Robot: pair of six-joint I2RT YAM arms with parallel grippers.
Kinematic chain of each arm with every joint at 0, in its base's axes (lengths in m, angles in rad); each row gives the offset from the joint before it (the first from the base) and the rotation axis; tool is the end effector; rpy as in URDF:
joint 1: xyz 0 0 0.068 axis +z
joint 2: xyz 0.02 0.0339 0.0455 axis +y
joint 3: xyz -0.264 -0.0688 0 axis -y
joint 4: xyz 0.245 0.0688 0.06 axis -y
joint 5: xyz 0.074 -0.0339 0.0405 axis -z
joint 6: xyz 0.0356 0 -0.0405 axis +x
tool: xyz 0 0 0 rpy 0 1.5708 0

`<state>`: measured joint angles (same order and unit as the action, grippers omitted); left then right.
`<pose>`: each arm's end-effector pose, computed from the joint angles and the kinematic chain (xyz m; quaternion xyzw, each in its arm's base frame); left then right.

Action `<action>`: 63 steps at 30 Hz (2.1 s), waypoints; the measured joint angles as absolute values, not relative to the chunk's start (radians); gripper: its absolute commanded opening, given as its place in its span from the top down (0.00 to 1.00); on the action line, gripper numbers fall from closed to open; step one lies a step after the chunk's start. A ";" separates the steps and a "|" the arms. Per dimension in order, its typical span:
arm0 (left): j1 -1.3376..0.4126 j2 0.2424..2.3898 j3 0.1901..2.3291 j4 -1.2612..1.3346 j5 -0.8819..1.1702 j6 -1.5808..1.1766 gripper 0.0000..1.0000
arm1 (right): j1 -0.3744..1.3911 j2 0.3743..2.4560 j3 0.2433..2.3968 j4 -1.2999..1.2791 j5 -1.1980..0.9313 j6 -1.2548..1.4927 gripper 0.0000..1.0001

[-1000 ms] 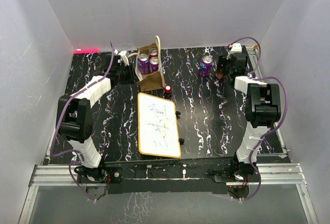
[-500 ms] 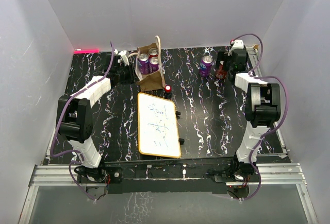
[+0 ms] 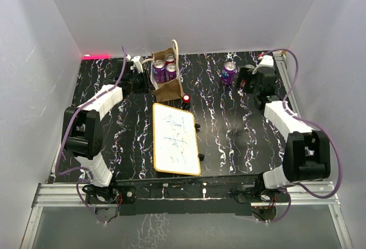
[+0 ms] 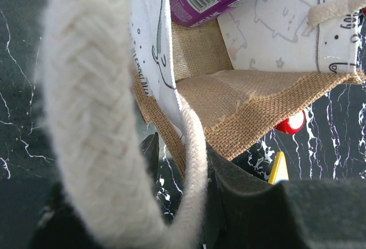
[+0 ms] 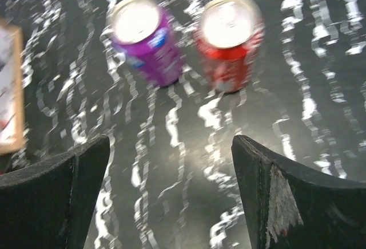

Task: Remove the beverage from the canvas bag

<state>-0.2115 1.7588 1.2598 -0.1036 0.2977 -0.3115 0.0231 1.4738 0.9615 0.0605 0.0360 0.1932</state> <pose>0.3910 -0.0946 0.2471 0.0252 0.8777 -0.2458 0.4107 0.3359 0.0065 0.2606 0.0815 0.8435 0.0421 0.5292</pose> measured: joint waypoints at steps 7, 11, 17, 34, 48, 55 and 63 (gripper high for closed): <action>-0.212 1.759 1.259 -0.102 0.331 -0.319 0.68 | 0.251 1.401 0.933 -0.048 0.028 0.243 0.15; -0.212 1.759 1.259 -0.101 0.338 -0.319 0.68 | 0.418 1.400 0.987 -0.116 0.045 0.260 0.20; -0.212 1.761 1.260 -0.102 0.339 -0.319 0.68 | 0.602 1.514 1.245 -0.172 0.082 0.262 0.32; -0.212 1.764 1.260 -0.101 0.345 -0.326 0.69 | 0.719 2.128 1.951 -0.361 0.191 0.159 0.57; -0.212 1.764 1.260 -0.098 0.347 -0.330 0.69 | 0.724 2.334 2.181 -0.463 0.437 0.071 0.21; -0.213 1.764 1.260 -0.095 0.347 -0.331 0.69 | 0.721 2.414 2.257 -0.460 0.480 0.039 0.17; -0.213 1.764 1.260 -0.089 0.345 -0.331 0.69 | 0.714 2.474 2.325 -0.448 0.500 0.023 0.14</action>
<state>-0.2127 1.7638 1.2602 -0.0891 0.3447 -0.3309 0.7139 2.4744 2.3245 -0.4484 0.4995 0.0235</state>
